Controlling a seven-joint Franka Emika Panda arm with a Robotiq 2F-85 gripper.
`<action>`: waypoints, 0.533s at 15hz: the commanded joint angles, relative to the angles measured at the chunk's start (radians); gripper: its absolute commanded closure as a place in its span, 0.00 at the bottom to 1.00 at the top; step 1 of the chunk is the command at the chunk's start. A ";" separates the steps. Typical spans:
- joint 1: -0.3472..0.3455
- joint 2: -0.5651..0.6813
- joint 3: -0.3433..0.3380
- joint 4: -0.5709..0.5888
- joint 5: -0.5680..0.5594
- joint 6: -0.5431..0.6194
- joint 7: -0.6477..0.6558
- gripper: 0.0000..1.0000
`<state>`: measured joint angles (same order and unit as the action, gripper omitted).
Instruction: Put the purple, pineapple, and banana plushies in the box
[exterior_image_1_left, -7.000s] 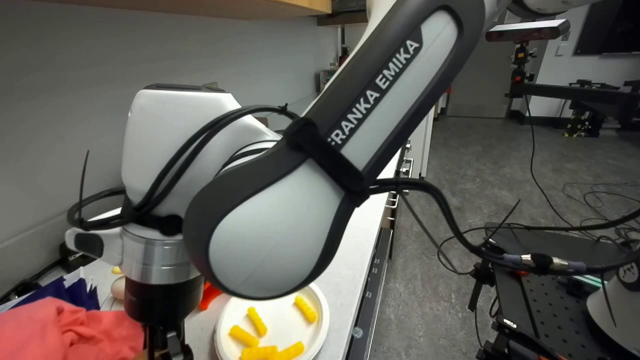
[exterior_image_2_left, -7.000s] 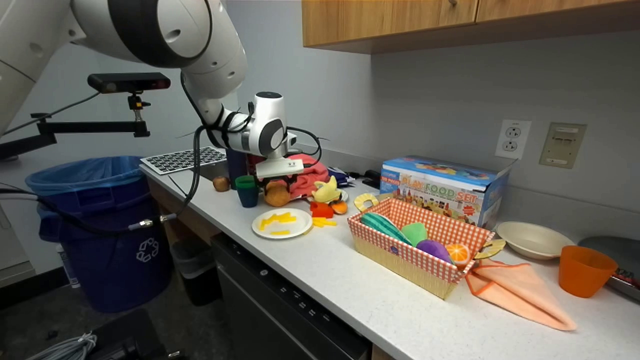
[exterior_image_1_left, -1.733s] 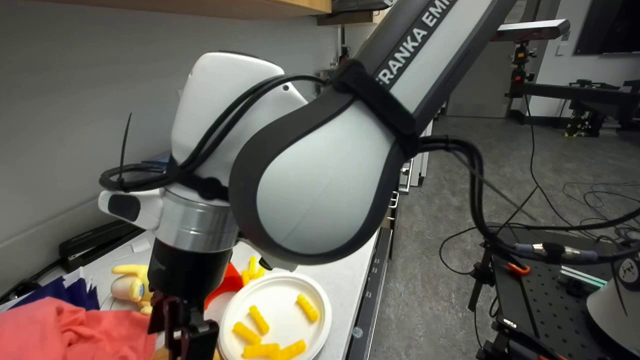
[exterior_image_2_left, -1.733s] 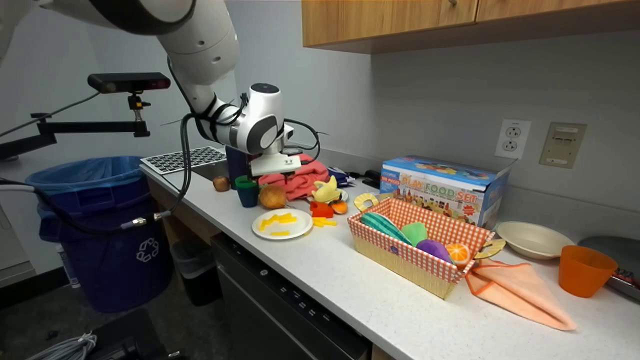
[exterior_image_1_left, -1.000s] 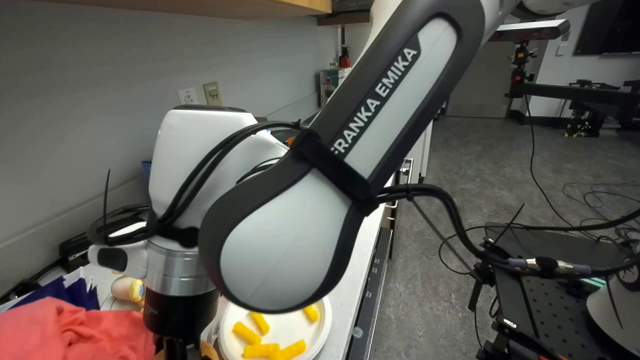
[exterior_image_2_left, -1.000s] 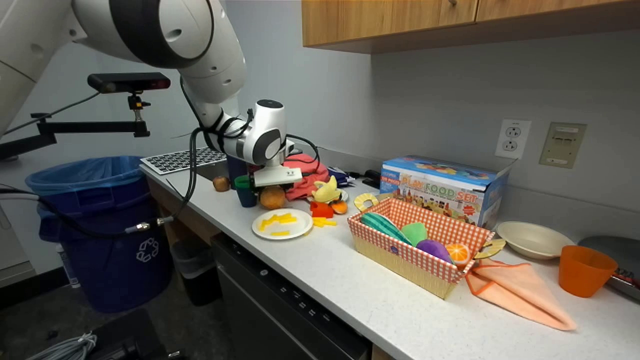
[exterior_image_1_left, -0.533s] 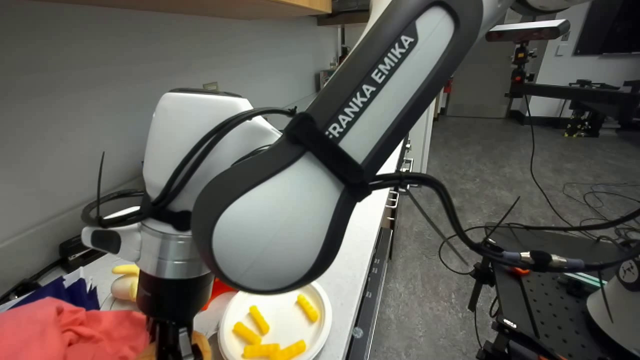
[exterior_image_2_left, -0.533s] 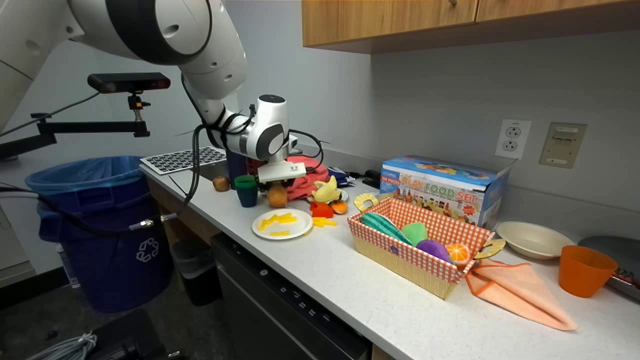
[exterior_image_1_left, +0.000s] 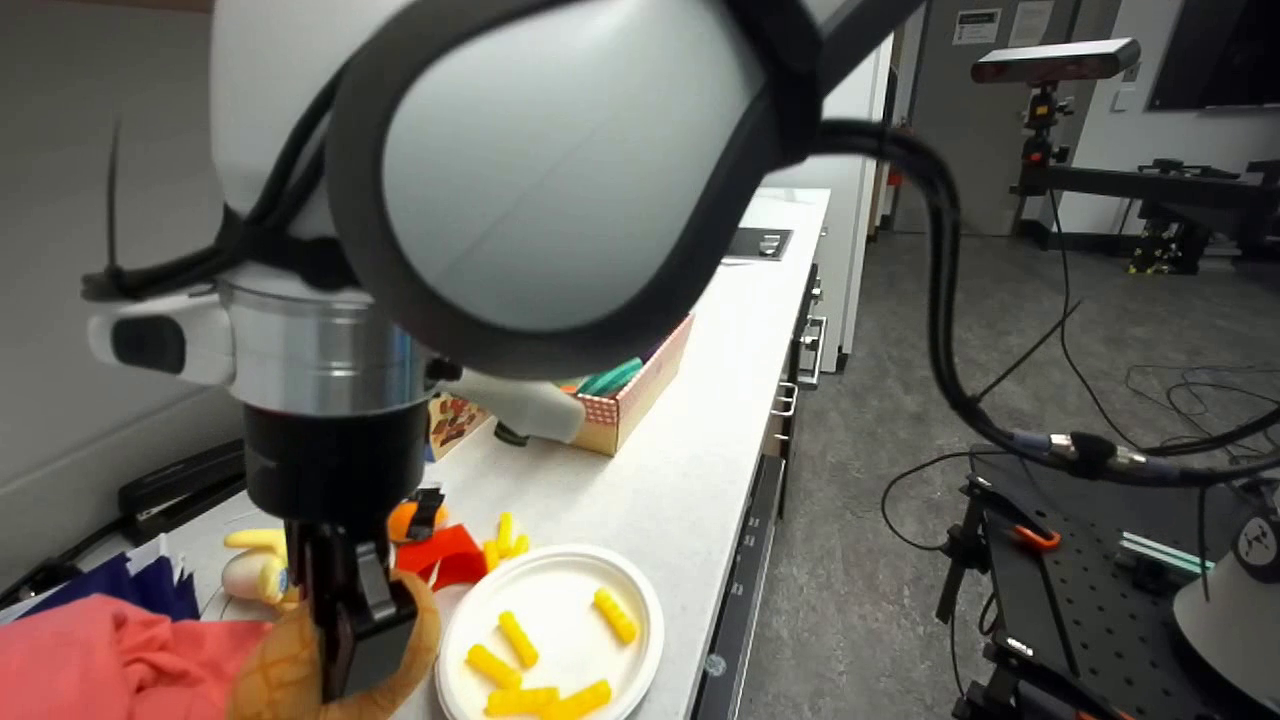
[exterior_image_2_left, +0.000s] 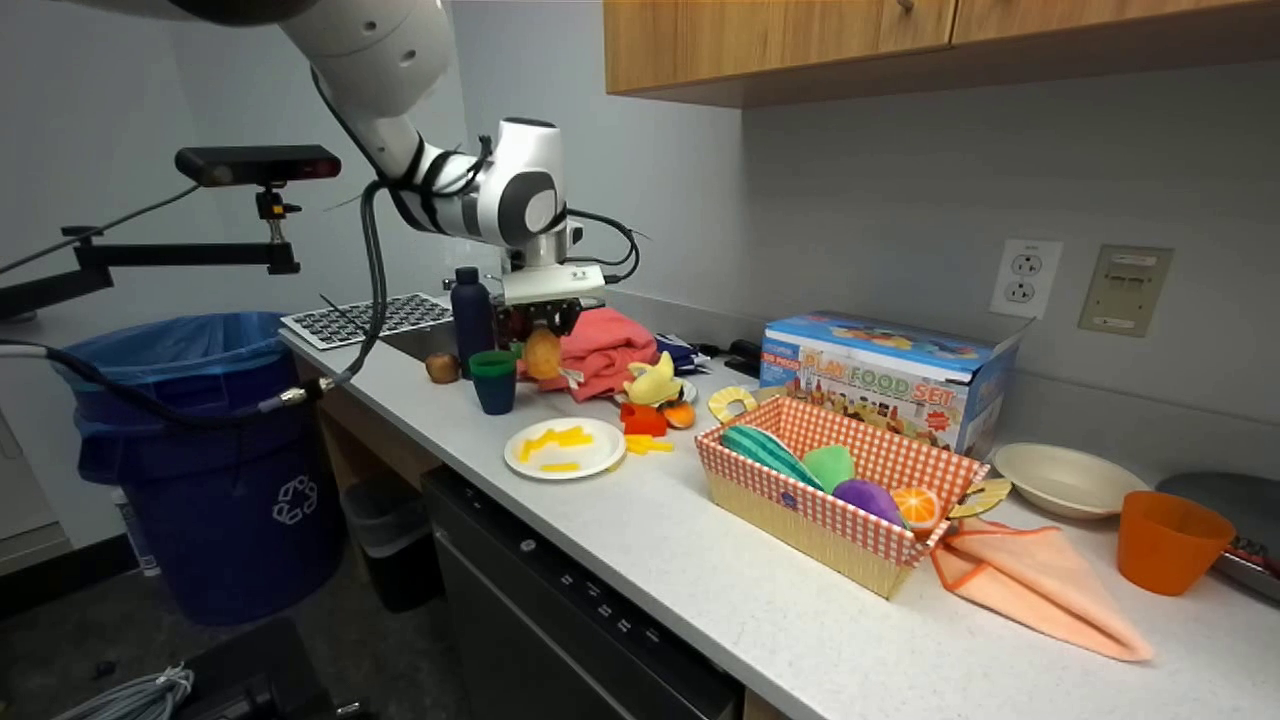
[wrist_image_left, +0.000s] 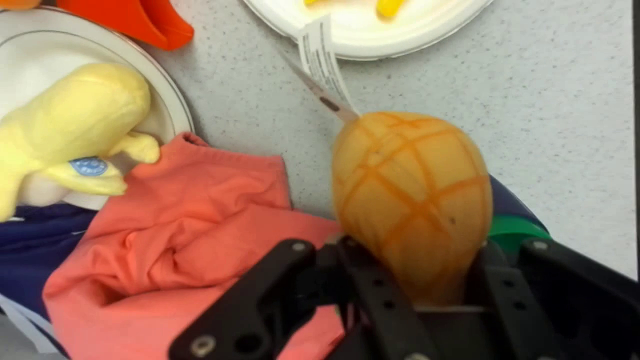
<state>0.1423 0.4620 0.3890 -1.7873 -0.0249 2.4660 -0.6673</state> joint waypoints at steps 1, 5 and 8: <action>-0.028 -0.132 0.003 -0.053 0.057 -0.093 -0.046 0.94; 0.007 -0.124 -0.029 -0.024 0.049 -0.088 -0.012 0.78; 0.006 -0.136 -0.030 -0.039 0.050 -0.090 -0.012 0.78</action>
<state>0.1247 0.3270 0.3830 -1.8309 0.0152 2.3782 -0.6749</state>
